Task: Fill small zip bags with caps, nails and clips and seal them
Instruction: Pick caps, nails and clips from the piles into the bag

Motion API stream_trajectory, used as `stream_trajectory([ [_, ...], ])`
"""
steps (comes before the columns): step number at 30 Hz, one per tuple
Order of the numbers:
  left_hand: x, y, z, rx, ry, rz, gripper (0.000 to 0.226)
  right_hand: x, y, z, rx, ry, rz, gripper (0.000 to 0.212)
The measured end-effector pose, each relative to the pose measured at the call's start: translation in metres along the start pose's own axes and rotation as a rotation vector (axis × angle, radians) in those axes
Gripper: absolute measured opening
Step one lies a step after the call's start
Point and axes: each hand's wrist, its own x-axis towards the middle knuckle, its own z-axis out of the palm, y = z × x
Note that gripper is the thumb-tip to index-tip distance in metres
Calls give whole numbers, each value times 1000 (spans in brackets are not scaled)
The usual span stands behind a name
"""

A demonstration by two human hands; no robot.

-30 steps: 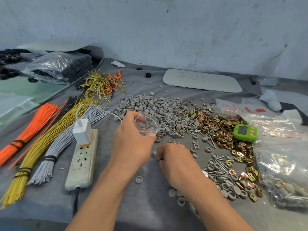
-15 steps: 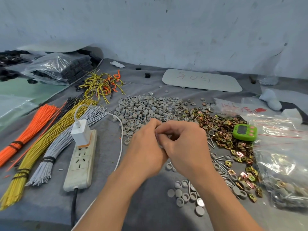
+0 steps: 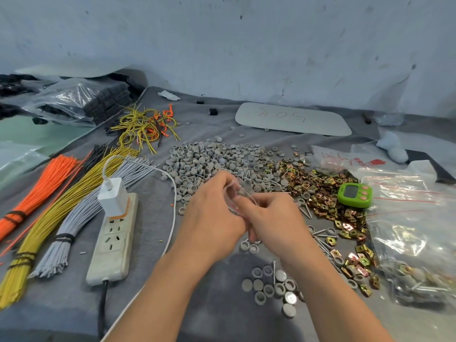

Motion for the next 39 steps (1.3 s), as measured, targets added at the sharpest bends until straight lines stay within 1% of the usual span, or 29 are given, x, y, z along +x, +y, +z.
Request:
stream_trajectory([
  [1,-2,1,1,36,-29,20,46,1,1,-1,-93,16,6,32],
  [3,-4,2,5,135,-103,60,54,5,5,-6,-503,124,-32,26],
  [4,-4,1,6,196,-153,80,64,6,6,-9,-601,170,-62,26],
  [5,-3,0,5,235,-211,90,79,7,8,-12,-563,156,-73,27],
  [6,-1,-1,2,208,-274,89,93,9,9,-16,-398,75,-64,27],
  [7,1,-3,-3,98,-341,81,103,9,9,-20,-128,-17,-51,23],
  [9,3,-9,-14,-187,-444,89,116,6,1,-28,597,-214,65,9],
  [10,4,-10,-18,-276,-461,105,119,6,-1,-32,797,-227,115,8],
  [11,4,-11,-20,-316,-450,119,121,9,3,-35,840,-172,154,11],
  [12,3,-11,-21,-330,-423,128,122,11,8,-38,652,-74,152,18],
  [13,3,-10,-21,-332,-394,130,121,13,16,-38,289,48,126,25],
  [14,3,-10,-21,-333,-373,129,120,10,15,-37,87,92,114,28],
  [15,2,-11,-21,-331,-365,127,120,9,17,-35,57,83,84,29],
  [16,2,-12,-22,-325,-369,129,120,7,15,-32,143,-10,61,27],
  [17,1,-13,-23,-316,-378,135,121,4,9,-29,316,-129,81,24],
  [18,1,-14,-24,-311,-388,144,122,3,6,-29,443,-202,100,24],
  [19,2,-14,-24,-307,-399,151,123,7,11,-30,447,-176,93,26],
  [21,1,-13,-24,-275,-414,161,125,10,17,-29,91,-11,49,30],
  [22,1,-12,-23,-247,-420,170,127,8,18,-29,51,11,104,31],
  [23,0,-11,-22,-220,-425,174,129,7,20,-28,106,-10,96,30],
  [25,-1,-13,-21,-199,-441,171,131,5,15,-26,390,-175,132,19],
  [26,-1,-13,-21,-199,-448,167,131,8,15,-27,472,-180,158,17],
  [29,-1,-9,-18,-149,-450,173,129,13,25,-31,145,21,113,27],
  [30,-2,-7,-16,-117,-446,177,129,13,25,-30,190,16,129,29],
  [32,-4,-4,-13,-52,-435,172,129,12,22,-28,360,-75,143,29],
  [34,-6,-2,-10,-28,-400,173,125,11,22,-27,431,-127,99,27],
  [35,-6,1,-8,-36,-367,174,120,12,23,-27,444,-139,71,24],
  [37,-7,6,-2,-75,-295,170,106,14,22,-29,511,-184,79,19],
  [39,-9,9,2,-100,-256,166,91,14,20,-29,561,-257,119,23],
])
